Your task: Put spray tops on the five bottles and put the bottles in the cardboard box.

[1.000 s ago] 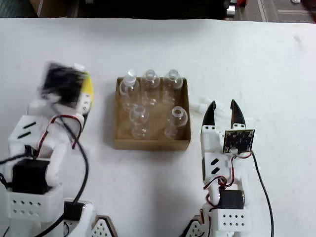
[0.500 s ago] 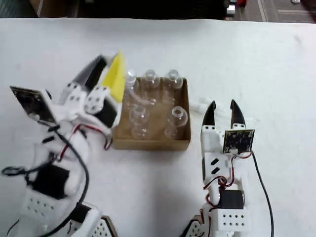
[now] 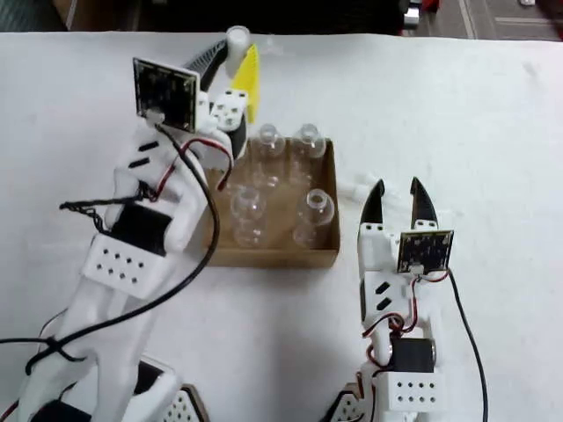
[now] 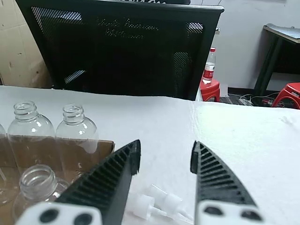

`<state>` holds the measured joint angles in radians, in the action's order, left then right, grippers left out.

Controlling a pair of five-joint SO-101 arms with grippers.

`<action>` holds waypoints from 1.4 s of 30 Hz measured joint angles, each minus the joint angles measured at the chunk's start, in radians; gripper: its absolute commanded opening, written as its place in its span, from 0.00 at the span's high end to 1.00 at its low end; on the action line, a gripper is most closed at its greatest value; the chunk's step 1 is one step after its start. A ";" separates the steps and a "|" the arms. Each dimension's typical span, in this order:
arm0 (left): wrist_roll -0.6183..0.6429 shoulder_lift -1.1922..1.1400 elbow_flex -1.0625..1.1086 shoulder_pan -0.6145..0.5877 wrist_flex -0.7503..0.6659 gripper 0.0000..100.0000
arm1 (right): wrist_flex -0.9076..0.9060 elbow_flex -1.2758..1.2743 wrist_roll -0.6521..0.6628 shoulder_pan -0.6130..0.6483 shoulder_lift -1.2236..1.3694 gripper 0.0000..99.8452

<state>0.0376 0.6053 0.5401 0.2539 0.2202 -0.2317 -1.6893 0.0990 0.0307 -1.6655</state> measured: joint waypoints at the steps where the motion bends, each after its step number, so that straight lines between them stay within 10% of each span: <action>1: 0.000 -0.009 -0.008 0.000 0.000 0.98 | 0.000 0.000 0.000 0.000 0.000 0.84; 42: -0.006 -0.245 -0.161 0.031 -0.048 0.98 | 0.000 0.000 0.000 0.000 0.000 0.84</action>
<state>0.0315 0.3598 0.3790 0.2846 0.1726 -0.2317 -1.6893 0.0990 0.0307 -1.6655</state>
